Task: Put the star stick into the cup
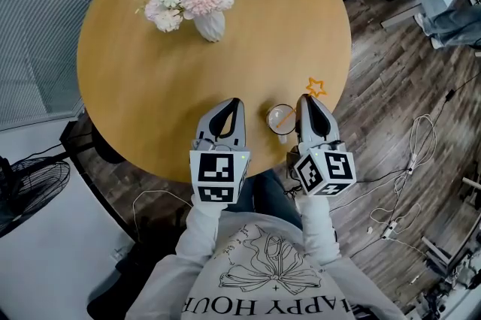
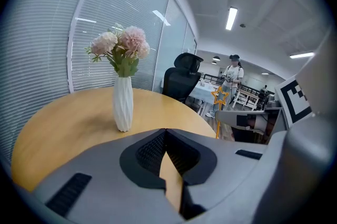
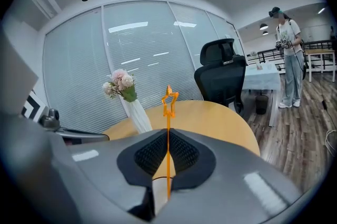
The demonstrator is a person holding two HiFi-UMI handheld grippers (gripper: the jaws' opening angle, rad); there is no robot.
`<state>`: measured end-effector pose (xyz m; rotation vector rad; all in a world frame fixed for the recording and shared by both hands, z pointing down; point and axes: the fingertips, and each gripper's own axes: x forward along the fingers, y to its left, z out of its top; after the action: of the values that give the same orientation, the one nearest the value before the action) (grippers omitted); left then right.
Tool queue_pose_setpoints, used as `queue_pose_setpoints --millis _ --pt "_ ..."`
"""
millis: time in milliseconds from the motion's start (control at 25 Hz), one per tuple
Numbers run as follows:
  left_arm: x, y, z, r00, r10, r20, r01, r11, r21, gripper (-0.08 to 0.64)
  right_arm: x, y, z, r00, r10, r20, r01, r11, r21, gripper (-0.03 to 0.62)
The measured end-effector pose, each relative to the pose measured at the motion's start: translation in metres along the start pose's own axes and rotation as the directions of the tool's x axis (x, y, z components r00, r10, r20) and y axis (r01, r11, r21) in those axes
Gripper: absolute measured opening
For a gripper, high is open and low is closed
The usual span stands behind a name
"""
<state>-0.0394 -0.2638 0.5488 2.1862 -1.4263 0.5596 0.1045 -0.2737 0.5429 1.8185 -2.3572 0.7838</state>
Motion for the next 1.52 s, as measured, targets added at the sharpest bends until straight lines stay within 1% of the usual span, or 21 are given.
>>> queue_pose_setpoints --millis 200,400,920,1200,1400,1520 --pt "0.005 0.000 -0.005 1.000 -0.002 -0.012 0.002 1.000 -0.006 0.006 0.003 -0.005 -0.009 1.000 -0.008 -0.019 0.008 1.000 0.010 0.015" --pt "0.009 0.000 -0.010 1.000 -0.002 -0.022 0.002 1.000 -0.016 0.006 0.007 -0.009 -0.016 0.999 -0.013 -0.034 0.013 1.000 0.000 0.015" --pt "0.016 0.005 -0.015 0.999 0.004 -0.037 -0.005 1.000 -0.026 0.006 0.019 -0.020 -0.017 0.999 -0.018 -0.032 0.019 1.000 0.020 0.017" --pt "0.017 0.006 -0.016 0.999 0.005 -0.039 -0.006 1.000 -0.025 0.006 0.021 -0.020 -0.018 0.999 -0.011 -0.036 0.012 1.000 0.014 0.023" --pt "0.014 0.006 -0.013 1.000 0.009 -0.028 -0.010 1.000 -0.022 0.006 0.020 -0.018 -0.016 0.999 -0.012 -0.033 0.012 1.000 0.019 0.066" --pt "0.010 0.004 -0.006 1.000 0.010 -0.012 -0.011 1.000 -0.016 0.006 0.018 -0.016 -0.013 0.999 -0.011 -0.034 0.012 1.000 0.016 0.114"
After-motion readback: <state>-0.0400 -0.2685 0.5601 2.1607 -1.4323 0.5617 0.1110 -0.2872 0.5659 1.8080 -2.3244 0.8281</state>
